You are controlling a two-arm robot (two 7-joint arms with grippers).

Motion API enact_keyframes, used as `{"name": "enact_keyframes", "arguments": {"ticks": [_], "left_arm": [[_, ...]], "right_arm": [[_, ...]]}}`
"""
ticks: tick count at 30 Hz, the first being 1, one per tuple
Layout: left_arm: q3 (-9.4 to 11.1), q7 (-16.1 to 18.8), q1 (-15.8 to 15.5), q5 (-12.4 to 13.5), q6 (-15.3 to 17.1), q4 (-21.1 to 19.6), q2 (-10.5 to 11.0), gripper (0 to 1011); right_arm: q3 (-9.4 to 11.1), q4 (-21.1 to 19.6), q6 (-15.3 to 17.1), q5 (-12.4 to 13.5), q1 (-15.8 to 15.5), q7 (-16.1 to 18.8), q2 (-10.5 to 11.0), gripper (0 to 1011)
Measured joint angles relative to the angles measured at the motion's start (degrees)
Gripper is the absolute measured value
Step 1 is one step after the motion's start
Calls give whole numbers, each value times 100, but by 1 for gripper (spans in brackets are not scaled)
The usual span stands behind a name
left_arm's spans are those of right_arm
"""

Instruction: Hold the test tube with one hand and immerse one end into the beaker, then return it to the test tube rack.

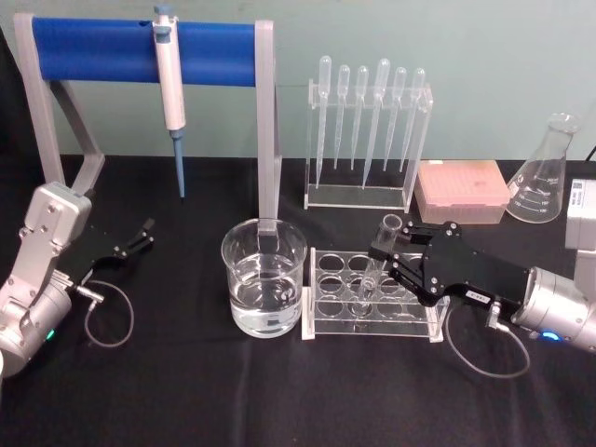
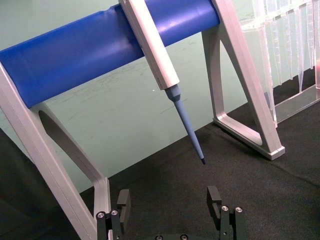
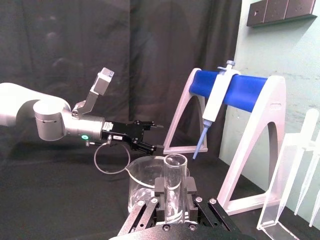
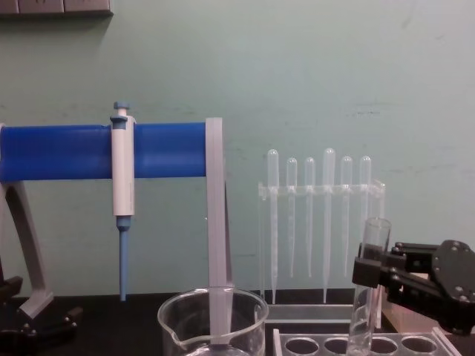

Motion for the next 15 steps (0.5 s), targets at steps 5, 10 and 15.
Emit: {"name": "enact_keyframes", "arguments": {"ticks": [5, 10, 15], "left_arm": [[0, 0, 0, 0, 0, 0, 0, 1000], [0, 0, 0, 0, 0, 0, 0, 1000], [0, 0, 0, 0, 0, 0, 0, 1000]], "right_arm": [[1, 21, 0, -23, -18, -3, -24, 246], [-2, 56, 1, -52, -24, -4, -50, 246], [-12, 66, 3, -96, -29, -29, -58, 246]]}}
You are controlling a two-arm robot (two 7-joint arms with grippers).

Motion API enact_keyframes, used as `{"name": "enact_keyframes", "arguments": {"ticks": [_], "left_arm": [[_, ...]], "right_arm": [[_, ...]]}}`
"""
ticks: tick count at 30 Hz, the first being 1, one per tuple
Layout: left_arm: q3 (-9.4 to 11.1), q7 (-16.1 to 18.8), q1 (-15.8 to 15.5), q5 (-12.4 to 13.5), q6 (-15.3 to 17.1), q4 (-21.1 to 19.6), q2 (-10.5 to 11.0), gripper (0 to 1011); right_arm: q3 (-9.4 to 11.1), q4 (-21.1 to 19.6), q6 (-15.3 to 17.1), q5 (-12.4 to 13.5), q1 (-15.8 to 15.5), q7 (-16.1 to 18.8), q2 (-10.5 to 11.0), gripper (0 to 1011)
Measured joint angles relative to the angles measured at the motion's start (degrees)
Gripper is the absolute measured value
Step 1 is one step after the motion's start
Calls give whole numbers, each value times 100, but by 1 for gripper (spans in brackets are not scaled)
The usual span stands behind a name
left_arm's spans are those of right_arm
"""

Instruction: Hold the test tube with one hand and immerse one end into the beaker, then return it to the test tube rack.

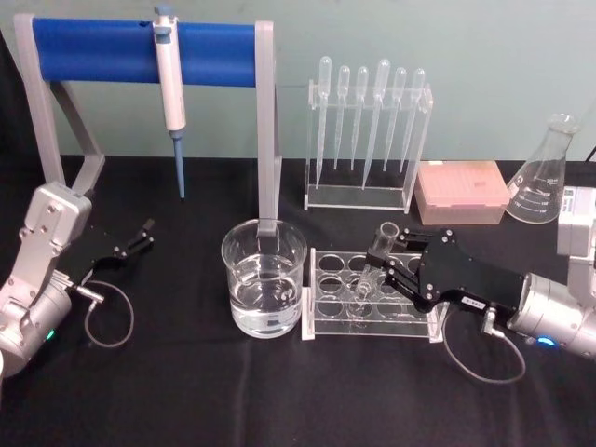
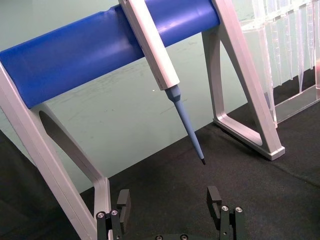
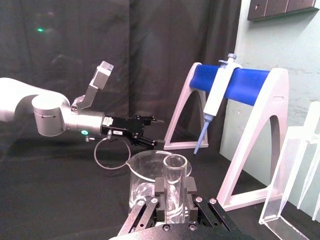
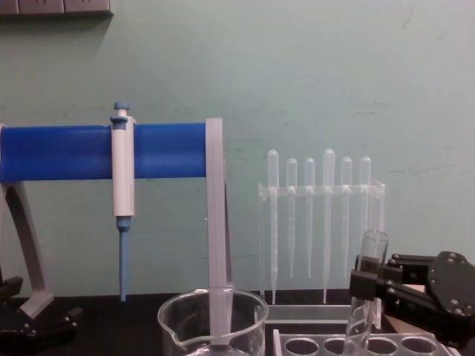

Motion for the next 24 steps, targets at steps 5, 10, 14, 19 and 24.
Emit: {"name": "enact_keyframes", "arguments": {"ticks": [5, 10, 14, 19, 24], "left_arm": [[0, 0, 0, 0, 0, 0, 0, 1000], [0, 0, 0, 0, 0, 0, 0, 1000], [0, 0, 0, 0, 0, 0, 0, 1000], [0, 0, 0, 0, 0, 0, 0, 1000], [0, 0, 0, 0, 0, 0, 0, 1000]], "right_arm": [[-1, 0, 1, -66, -18, -55, -6, 246], [0, -5, 0, -87, -25, -81, -7, 246], [0, -7, 1, -83, -23, -78, -7, 247], [-1, -10, 1, -76, -22, -74, -5, 361], [-2, -12, 2, -70, -20, -73, -3, 496]]}}
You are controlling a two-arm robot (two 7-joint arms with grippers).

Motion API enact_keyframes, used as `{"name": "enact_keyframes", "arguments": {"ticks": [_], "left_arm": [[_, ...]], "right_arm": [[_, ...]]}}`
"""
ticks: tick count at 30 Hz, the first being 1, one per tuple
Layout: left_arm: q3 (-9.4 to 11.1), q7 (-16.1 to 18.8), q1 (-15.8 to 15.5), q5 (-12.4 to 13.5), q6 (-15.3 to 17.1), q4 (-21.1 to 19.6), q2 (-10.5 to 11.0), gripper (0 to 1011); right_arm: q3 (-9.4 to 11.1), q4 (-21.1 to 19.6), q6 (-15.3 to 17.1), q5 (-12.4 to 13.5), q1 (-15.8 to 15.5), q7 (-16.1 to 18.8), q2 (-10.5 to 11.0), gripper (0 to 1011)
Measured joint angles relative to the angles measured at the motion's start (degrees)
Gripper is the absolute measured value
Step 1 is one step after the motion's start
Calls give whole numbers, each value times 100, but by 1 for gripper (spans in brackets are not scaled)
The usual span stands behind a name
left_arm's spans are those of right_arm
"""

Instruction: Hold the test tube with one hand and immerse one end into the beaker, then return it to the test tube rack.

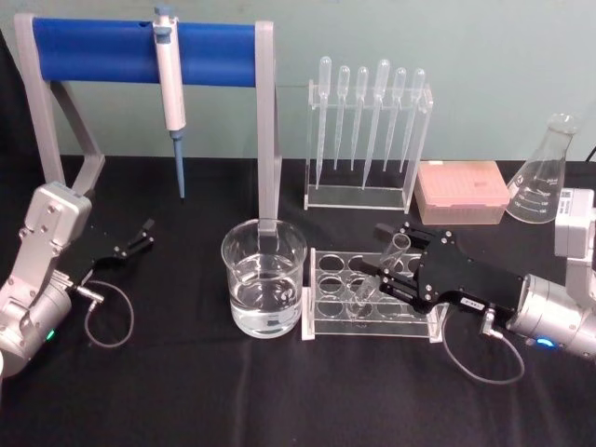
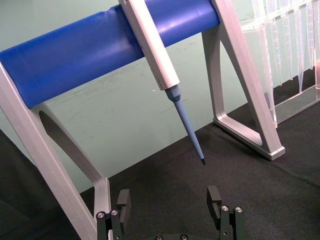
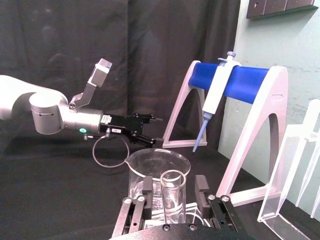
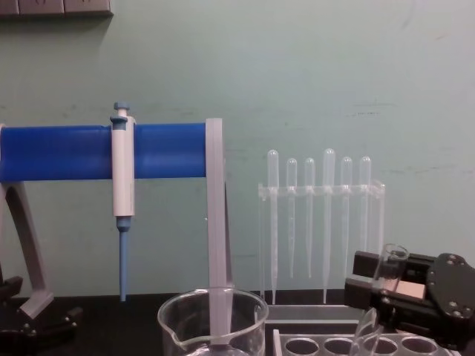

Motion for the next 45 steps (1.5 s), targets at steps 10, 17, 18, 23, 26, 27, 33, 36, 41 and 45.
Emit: {"name": "enact_keyframes", "arguments": {"ticks": [10, 17, 18, 23, 26, 27, 33, 36, 41, 45], "left_arm": [[0, 0, 0, 0, 0, 0, 0, 1000], [0, 0, 0, 0, 0, 0, 0, 1000], [0, 0, 0, 0, 0, 0, 0, 1000], [0, 0, 0, 0, 0, 0, 0, 1000], [0, 0, 0, 0, 0, 0, 0, 1000], [0, 0, 0, 0, 0, 0, 0, 1000], [0, 0, 0, 0, 0, 0, 0, 1000], [0, 0, 0, 0, 0, 0, 0, 1000], [0, 0, 0, 0, 0, 0, 0, 1000], [0, 0, 0, 0, 0, 0, 0, 1000]], "right_arm": [[13, -34, 3, 9, -8, 5, 8, 808], [232, -456, -57, 83, -234, -175, 112, 990], [257, -512, -60, 90, -264, -201, 128, 999], [479, -911, -76, 200, -468, -343, 233, 1002], [602, -1055, -71, 363, -552, -356, 256, 1002], [644, -1095, -65, 409, -579, -373, 260, 1003], [997, -1430, 133, 592, -839, -882, 266, 1003], [1110, -1545, 246, 531, -941, -1179, 259, 1002], [1322, -1765, 564, 212, -1197, -2036, 149, 1003], [1395, -1851, 757, -105, -1332, -2640, 39, 1002]]}}
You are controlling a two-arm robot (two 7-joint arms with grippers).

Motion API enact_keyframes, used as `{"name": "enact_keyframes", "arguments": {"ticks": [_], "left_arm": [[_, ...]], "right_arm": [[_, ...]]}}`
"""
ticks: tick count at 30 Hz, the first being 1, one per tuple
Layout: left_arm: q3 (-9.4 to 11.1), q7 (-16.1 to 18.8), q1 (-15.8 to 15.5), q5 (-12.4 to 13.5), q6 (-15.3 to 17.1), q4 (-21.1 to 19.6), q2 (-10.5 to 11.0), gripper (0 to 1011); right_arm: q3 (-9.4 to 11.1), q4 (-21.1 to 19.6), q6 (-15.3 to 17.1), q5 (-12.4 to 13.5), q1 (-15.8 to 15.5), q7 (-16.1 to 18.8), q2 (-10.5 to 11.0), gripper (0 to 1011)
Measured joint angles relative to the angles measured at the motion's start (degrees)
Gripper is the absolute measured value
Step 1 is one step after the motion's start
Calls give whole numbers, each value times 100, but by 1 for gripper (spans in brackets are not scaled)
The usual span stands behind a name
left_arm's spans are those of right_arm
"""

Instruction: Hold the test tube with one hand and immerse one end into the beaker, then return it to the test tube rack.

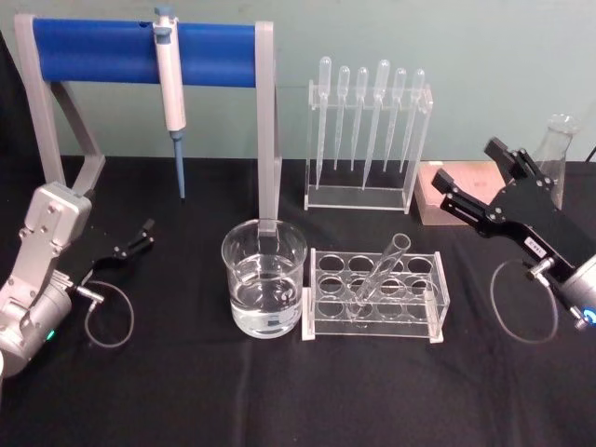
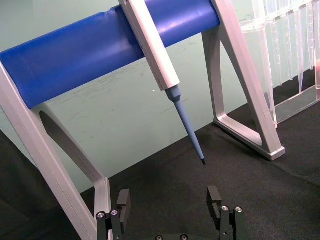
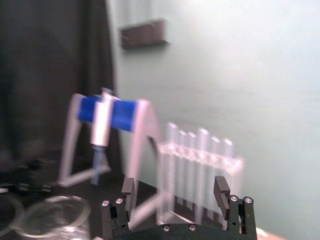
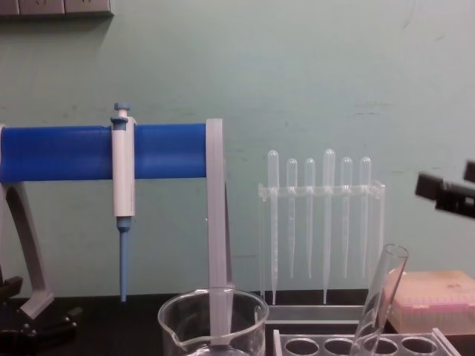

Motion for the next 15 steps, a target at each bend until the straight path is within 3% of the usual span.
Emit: {"name": "enact_keyframes", "arguments": {"ticks": [1, 5, 9, 15], "left_arm": [[0, 0, 0, 0, 0, 0, 0, 1000], [0, 0, 0, 0, 0, 0, 0, 1000], [0, 0, 0, 0, 0, 0, 0, 1000], [0, 0, 0, 0, 0, 0, 0, 1000]], "right_arm": [[37, -16, 126, -247, -87, -426, -117, 1003], [57, 37, 304, -702, -205, -1109, -344, 1003], [67, 211, 358, -1046, -257, -1572, -558, 1002], [115, 450, 248, -1400, -263, -1873, -751, 1003]]}}
